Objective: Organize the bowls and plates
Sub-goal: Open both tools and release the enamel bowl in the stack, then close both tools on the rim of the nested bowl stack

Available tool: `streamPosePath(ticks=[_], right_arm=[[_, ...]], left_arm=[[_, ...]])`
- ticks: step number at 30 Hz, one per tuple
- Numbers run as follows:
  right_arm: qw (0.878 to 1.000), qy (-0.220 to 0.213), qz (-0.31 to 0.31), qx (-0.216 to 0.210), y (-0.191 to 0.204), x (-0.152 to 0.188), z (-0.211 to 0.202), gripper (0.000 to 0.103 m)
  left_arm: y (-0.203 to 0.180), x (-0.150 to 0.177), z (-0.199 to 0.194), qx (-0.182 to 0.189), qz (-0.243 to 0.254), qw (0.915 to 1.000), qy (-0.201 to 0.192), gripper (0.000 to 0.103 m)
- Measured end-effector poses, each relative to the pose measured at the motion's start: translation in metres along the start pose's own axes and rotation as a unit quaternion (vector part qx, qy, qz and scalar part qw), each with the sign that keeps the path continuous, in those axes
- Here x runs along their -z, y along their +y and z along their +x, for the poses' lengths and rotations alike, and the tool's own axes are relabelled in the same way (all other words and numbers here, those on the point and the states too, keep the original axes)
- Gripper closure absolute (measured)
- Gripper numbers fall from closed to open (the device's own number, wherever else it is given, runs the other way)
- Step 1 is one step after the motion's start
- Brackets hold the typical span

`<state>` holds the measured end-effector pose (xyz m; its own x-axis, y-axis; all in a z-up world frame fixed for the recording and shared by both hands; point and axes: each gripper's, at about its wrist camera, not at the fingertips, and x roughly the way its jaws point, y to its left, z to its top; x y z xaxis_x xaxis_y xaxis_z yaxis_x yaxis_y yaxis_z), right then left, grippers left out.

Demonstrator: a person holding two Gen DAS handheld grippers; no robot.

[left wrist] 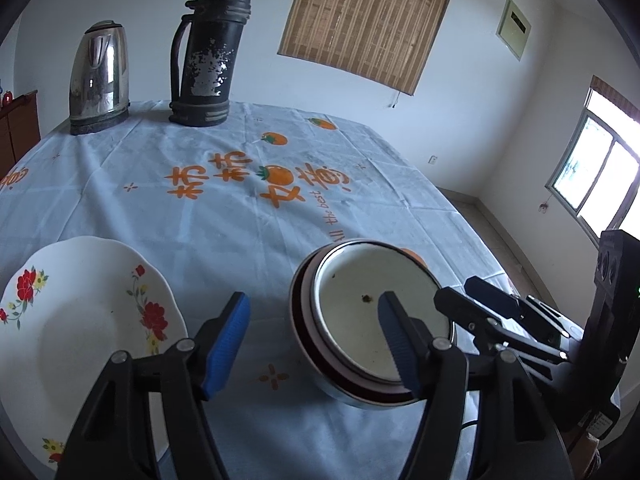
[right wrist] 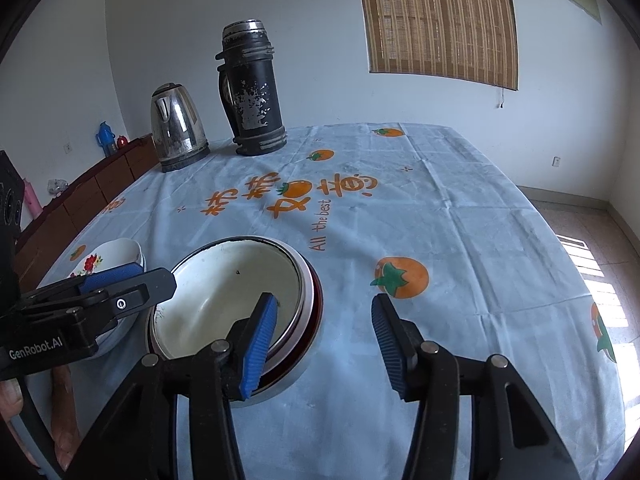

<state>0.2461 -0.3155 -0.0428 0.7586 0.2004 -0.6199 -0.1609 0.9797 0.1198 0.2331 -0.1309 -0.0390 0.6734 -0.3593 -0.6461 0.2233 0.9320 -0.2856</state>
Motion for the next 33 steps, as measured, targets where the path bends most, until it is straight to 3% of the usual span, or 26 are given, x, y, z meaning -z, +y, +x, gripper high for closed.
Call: streamPosePath(ticks=[7,20,30,33], right_arm=[[1.000,-0.025,0.019,0.001,-0.006,0.001,0.003,0.051],[0.998,-0.018,0.026,-0.055,-0.005,0.013,0.013,0.051],[0.997,-0.013,0.020,-0.071,-0.001,0.017,0.012,0.051],[0.998,-0.009,0.015,-0.057,0.000,0.016,0.014,0.051]], left_arm=[[-0.002,0.002,0.004,-0.007,0.004,1.0000,0.003,0.036],[-0.013,0.012,0.016,-0.003,0.019,0.9993,0.033,0.036],[-0.008,0.015,0.016,0.016,0.001,0.9988,0.045,0.036],[-0.010,0.017,0.020,0.010,0.008,0.9986,0.051,0.037]])
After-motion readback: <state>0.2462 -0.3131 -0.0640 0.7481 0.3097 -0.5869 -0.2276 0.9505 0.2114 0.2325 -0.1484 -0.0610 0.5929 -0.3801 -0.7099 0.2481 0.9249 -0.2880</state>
